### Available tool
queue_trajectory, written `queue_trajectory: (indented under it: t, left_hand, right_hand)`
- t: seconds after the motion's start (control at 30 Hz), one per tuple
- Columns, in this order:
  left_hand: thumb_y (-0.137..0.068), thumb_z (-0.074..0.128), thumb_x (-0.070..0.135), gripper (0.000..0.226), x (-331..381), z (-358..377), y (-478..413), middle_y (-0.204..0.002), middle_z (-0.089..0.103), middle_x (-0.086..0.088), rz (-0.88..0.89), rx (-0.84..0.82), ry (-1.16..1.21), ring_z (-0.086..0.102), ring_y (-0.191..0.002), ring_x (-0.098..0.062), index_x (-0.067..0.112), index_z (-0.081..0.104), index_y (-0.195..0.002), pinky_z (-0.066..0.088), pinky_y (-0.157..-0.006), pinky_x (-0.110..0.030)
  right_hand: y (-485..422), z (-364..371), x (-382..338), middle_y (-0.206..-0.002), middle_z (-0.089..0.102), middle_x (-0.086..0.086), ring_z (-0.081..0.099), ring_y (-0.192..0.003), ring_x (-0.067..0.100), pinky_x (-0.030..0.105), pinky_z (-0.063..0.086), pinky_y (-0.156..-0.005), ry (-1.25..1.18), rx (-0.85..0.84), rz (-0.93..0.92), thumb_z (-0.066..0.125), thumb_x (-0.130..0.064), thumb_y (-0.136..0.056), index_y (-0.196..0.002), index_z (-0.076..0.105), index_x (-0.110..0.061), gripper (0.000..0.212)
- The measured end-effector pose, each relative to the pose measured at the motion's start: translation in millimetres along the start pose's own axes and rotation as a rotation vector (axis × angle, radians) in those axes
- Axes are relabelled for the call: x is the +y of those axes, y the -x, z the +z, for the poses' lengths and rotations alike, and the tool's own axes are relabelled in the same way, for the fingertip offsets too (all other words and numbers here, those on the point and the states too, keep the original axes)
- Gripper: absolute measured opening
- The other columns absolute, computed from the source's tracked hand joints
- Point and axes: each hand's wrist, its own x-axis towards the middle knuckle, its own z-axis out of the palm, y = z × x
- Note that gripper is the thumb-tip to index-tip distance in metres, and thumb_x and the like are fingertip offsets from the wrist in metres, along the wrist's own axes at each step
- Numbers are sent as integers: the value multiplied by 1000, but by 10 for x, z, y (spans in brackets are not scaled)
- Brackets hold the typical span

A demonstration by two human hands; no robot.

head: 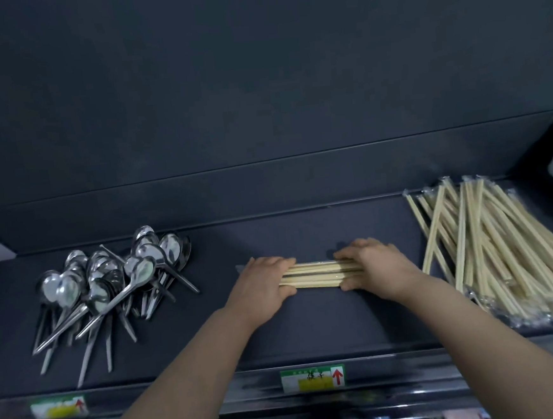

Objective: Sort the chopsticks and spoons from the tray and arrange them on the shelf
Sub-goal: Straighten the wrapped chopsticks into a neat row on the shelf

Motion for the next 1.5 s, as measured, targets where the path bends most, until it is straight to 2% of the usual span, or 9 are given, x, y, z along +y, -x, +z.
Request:
queue_trajectory:
  t: [0.17,0.27,0.37,0.43,0.63,0.83,1.2,1.4,1.5]
  left_hand:
    - [-99,47,40,58,11,35,35,-154,32,9,-8,-21,-80,27,-140,-15,28,26,-151,9,-120,-49]
    - [-100,42,44,60,-3,86,64,-156,26,7,-75,15,-80,22,-143,-17,28,21,-152,10,-119,-51]
    - [-102,31,48,65,-31,186,87,-163,3,-1,-135,-3,-82,1,-149,-23,23,5,-155,5,-120,-50]
    - [-102,24,49,64,-44,258,95,-163,-4,-3,-136,-37,-74,-8,-150,-23,22,0,-155,1,-120,-50]
    - [-104,20,43,57,-20,299,-58,-164,-3,1,-177,3,-35,-8,-150,-22,25,1,-155,-5,-120,-50]
    - [-104,21,43,55,0,257,-439,-163,3,2,-252,39,-27,-4,-150,-23,28,5,-155,-3,-119,-52]
    - [-104,21,42,55,-197,186,-1011,-163,5,2,-268,54,-28,-4,-150,-21,29,4,-155,-6,-119,-52]
    - [-103,28,20,55,-101,226,-923,-163,10,2,-277,204,-104,0,-150,-17,24,10,-155,-3,-121,-49]
    - [-104,22,36,55,-73,245,-873,-163,6,4,-269,194,-57,-3,-150,-13,23,6,-156,-4,-122,-44]
  right_hand:
    - [146,138,31,-144,41,-11,33,-134,16,42,15,-115,35,118,100,59,-43,-89,-142,37,-38,57]
    - [192,242,-13,-148,35,-6,20,-142,18,50,11,-116,-10,156,164,54,-40,-93,-144,34,-35,54]
    - [203,339,-63,-158,16,-2,-1,-148,24,54,4,-117,-62,123,217,46,-43,-96,-149,23,-33,58]
    - [196,379,-73,-160,10,0,-5,-148,26,54,1,-118,-45,92,219,38,-44,-99,-151,17,-33,57]
    - [72,372,-35,-161,-4,0,-16,-147,24,51,-8,-117,23,30,179,21,-38,-104,-153,-2,-28,56]
    - [-318,238,78,-161,-7,0,-17,-146,24,55,-9,-116,53,9,203,18,-36,-103,-153,-4,-30,55]
    - [-914,107,282,-161,-5,-1,-12,-147,21,50,-8,-117,21,21,175,19,-37,-103,-153,-4,-31,55]
    - [-809,210,268,-160,13,4,-4,-148,20,49,-15,-113,46,250,152,25,-38,-102,-153,16,-26,53]
    - [-812,244,259,-159,17,3,-1,-149,20,49,-17,-112,79,280,129,23,-35,-102,-152,22,-26,51]
